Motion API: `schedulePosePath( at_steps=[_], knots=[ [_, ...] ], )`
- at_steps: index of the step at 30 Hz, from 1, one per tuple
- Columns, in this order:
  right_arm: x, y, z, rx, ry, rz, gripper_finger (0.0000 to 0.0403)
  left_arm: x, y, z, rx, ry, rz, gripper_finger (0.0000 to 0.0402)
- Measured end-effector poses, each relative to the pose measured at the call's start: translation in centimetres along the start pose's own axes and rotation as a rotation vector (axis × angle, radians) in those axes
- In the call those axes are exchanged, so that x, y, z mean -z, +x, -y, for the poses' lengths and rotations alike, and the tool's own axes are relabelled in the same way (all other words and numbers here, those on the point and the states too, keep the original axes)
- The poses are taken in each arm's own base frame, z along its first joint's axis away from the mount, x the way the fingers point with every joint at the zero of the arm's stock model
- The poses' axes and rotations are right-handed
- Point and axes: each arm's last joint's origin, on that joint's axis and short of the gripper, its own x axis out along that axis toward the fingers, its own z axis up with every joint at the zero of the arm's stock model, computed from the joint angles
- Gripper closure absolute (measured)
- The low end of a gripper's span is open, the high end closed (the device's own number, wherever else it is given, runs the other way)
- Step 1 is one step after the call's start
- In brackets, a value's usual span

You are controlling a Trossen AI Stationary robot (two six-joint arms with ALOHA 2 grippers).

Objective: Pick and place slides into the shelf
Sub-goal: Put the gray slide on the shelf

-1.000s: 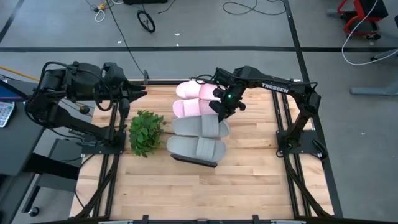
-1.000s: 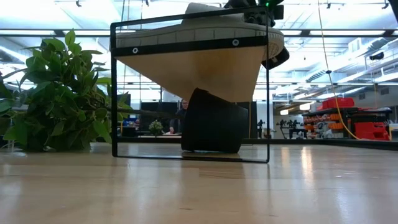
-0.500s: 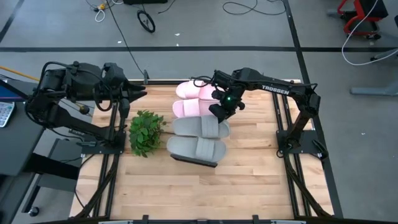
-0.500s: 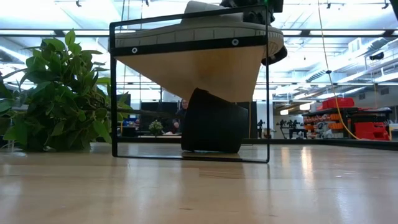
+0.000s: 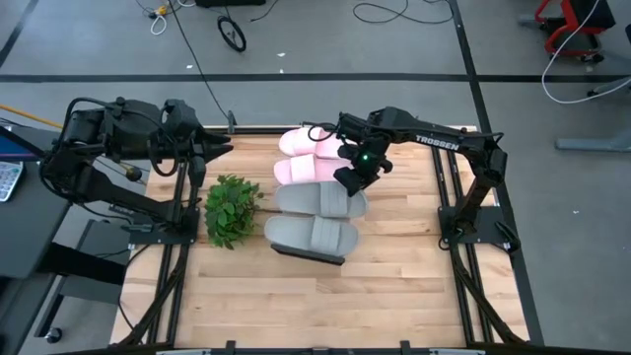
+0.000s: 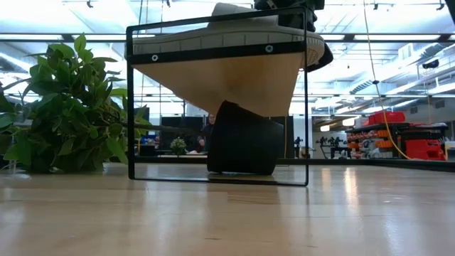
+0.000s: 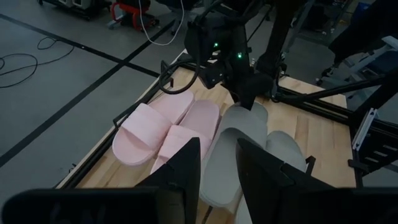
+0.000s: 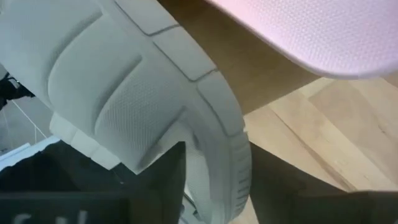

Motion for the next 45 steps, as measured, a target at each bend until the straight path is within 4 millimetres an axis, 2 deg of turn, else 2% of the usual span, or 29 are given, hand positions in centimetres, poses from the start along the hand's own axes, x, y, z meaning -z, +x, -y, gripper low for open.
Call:
schedulePosePath(
  at_steps=[7, 15, 18, 22, 27, 33, 38, 45],
  knots=[
    [0.7, -0.5, 0.2, 0.058, 0.009, 0.006, 0.0200, 0.0, 0.0, 0.0, -0.001, 0.001, -0.003, 0.0294],
    [3.2, -3.6, -0.5, 0.060, -0.025, 0.166, 0.0183, 0.1, 0.0, 0.0, -0.002, 0.003, -0.007, 0.0294],
    [3.8, -4.9, -1.9, -0.027, -0.083, 0.319, 0.0188, 0.1, 0.0, 0.0, -0.002, 0.003, -0.008, 0.0294],
    [4.2, -5.8, -5.0, -0.153, -0.217, 0.554, 0.0208, 0.1, 0.0, 0.0, -0.002, 0.004, -0.008, 0.0294],
    [4.7, -4.6, -7.6, -0.156, -0.390, 0.668, 0.0253, 0.1, 0.1, 0.0, -0.005, 0.018, -0.018, 0.0294],
    [4.1, -1.9, -8.7, -0.047, -0.441, 0.695, 0.0320, 0.7, 0.7, 0.0, -0.028, 0.044, -0.095, 0.0294],
    [3.2, -0.5, -9.6, -0.001, -0.498, 0.775, 0.0390, 0.9, 1.6, 0.3, -0.043, 0.061, -0.143, 0.0294],
    [2.8, 0.1, -9.2, 0.116, -0.495, 0.803, 0.0396, 1.1, 2.9, 0.7, -0.055, 0.130, -0.199, 0.0294]
  ],
)
